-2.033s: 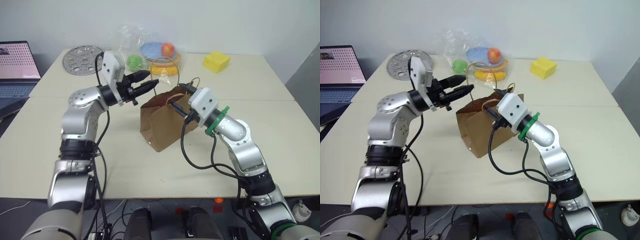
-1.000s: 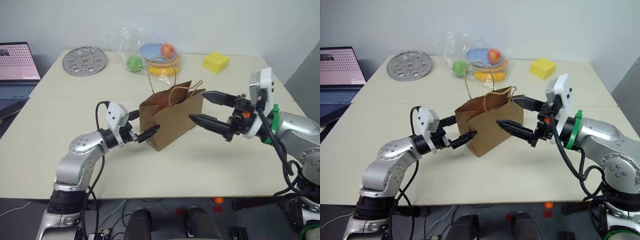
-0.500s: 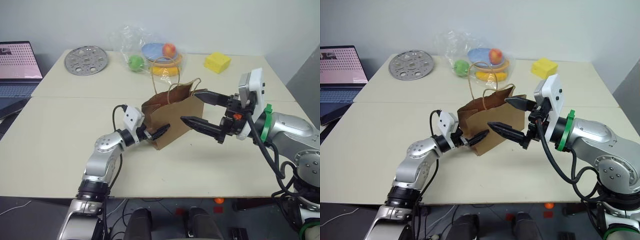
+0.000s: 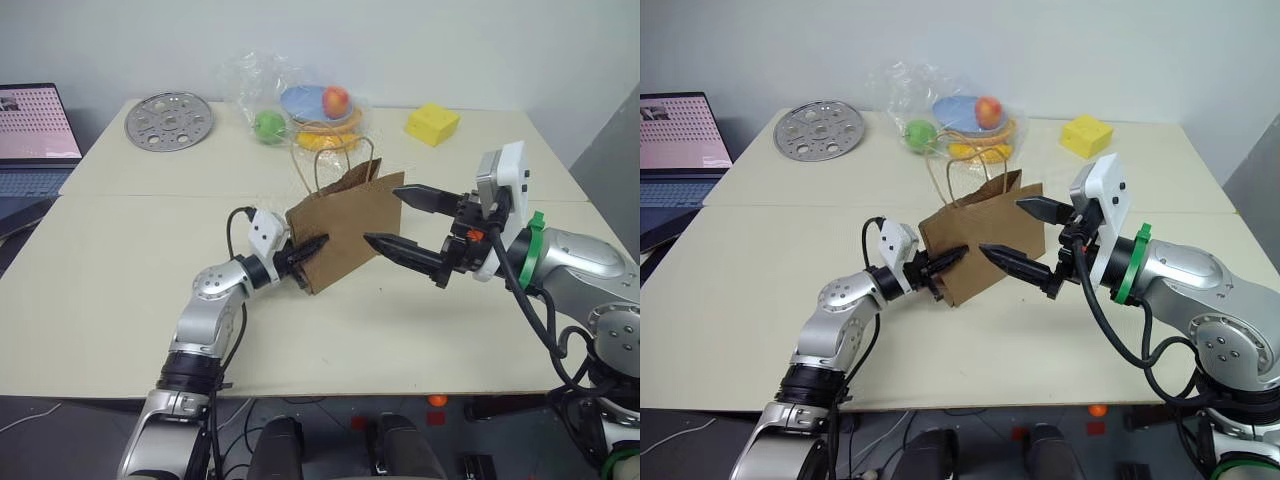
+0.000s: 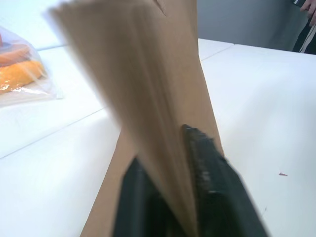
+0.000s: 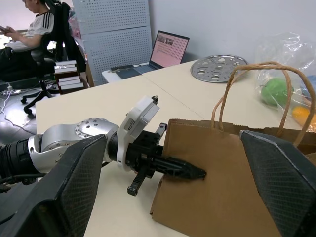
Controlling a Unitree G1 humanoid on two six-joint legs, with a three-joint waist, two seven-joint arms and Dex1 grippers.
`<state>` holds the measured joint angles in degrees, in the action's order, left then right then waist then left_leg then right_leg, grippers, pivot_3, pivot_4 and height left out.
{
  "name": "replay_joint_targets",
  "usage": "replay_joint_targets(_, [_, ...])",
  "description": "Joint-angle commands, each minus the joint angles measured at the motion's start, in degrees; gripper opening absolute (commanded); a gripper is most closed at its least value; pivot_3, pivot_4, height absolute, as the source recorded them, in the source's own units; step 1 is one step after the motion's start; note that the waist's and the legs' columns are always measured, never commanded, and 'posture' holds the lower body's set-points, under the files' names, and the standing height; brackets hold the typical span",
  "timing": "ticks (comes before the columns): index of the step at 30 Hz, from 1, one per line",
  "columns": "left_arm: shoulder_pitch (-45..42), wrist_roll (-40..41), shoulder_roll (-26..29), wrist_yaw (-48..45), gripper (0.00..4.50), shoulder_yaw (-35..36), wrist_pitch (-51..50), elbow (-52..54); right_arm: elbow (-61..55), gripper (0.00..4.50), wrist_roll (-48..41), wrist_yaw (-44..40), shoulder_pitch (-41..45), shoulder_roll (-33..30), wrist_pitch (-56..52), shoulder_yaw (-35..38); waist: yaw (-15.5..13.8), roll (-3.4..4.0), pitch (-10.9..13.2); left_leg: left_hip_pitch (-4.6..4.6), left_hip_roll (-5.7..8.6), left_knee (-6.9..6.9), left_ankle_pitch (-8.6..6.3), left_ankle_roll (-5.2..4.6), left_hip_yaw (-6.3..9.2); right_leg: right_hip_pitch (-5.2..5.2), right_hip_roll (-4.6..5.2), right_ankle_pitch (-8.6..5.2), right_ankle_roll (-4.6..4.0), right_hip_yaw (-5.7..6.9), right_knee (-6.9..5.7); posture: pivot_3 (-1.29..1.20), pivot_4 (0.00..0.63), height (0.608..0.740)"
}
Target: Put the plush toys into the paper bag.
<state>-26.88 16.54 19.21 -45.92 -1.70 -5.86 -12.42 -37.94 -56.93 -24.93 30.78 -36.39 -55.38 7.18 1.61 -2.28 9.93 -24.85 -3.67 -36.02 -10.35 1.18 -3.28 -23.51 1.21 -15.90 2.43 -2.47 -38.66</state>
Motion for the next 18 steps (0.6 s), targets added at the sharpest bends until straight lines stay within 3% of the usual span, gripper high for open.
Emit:
replay_joint_targets(1, [-1.77,1.45,0.11,-1.45,0.03,1.15,0.29,0.23,-1.59,4.5,0.31,-0.28,0.04,-1.21,1.58,0.74,0.0,0.0,0.0,0.0,0.0,0.0,0.0,0.0,0.0,0.0,0.0,0.0,0.0,0.01,0.0,0.0,0.15,0.74])
replay_joint_targets(7, [-5.04,5.71,1.83,-7.31,0.03,1.13,-5.73,0.52,-1.81,4.5,-0.41,-0.3,0.18,-3.48,1.12,2.11,0.0,0.0,0.0,-0.02,-0.01,0.02,0.0,0.0,0.03,-0.01,-0.02,0.0,0.0,0.05,0.02,0.0,0.15,0.74])
replay_joint_targets(10, [-9.04,9.08,3.54,-15.35,0.03,1.0,-8.0,-1.42,-0.91,4.5,-3.57,-1.74,1.65,-7.28,-0.46,4.6,-0.06,0.0,0.01,-0.03,0.01,0.02,0.0,0.0,0.02,-0.01,-0.02,0.0,0.0,0.03,0.04,0.0,0.15,0.74])
replay_joint_targets(18, [-20.08,8.16,6.02,-35.78,0.03,-1.45,-5.86,-18.03,0.85,4.5,-16.0,-2.87,2.58,-17.45,-4.93,10.25,-0.07,-0.01,0.01,-0.05,0.02,0.08,-0.01,-0.02,0.02,0.0,-0.02,-0.05,-0.09,0.04,0.16,0.0,0.15,0.74])
